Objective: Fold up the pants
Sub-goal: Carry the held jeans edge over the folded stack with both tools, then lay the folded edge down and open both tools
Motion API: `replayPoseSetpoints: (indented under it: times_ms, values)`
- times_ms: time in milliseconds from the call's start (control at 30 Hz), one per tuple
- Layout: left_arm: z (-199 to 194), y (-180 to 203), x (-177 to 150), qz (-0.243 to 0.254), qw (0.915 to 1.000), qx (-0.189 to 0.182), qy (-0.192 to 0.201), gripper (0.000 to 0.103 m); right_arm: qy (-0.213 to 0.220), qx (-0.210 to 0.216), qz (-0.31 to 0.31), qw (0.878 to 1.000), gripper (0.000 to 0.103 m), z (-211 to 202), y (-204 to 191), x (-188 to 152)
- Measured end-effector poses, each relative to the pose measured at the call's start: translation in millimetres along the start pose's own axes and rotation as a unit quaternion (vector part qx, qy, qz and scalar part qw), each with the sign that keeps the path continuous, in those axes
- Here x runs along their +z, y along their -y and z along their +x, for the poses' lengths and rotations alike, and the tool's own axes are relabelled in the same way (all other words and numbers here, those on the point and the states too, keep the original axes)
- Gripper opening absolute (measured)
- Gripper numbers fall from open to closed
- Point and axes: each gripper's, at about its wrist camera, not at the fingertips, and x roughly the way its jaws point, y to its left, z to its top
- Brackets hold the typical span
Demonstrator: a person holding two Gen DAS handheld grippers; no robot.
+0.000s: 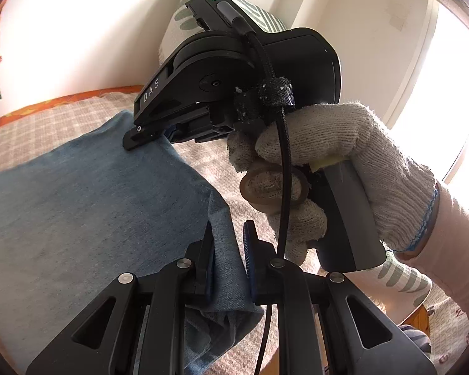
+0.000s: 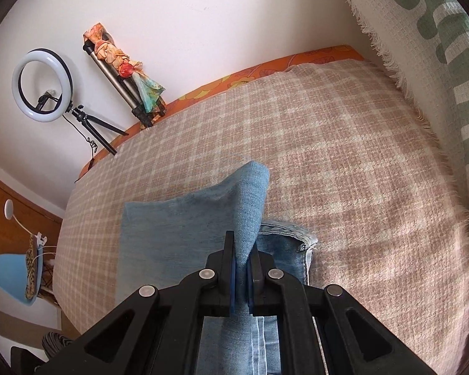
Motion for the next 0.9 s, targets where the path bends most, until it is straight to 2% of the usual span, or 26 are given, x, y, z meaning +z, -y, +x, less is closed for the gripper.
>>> replayPoseSetpoints:
  times_ms: [333, 633, 833, 900]
  values:
    - [18, 7, -5, 0.013, 0.9994, 0.014, -0.027, 0.014, -0.013, -0.004, 0.003, 1.000, 0.005, 20, 21, -8]
    - [26, 27, -2, 0.040, 0.9982, 0.026, -0.036, 0.019, 0.005, -0.021, -0.015, 1.000, 0.010, 5, 21, -11]
    - [41, 37, -3, 0.048, 0.9976, 0.014, -0.048, 0.021, 0.011, -0.045, -0.026, 0.999, 0.012, -7, 23, -15]
    - [47, 43, -5, 0.053, 0.9970, 0.009, -0.056, 0.021, 0.012, -0.048, -0.021, 0.999, 0.018, -11, 27, -17]
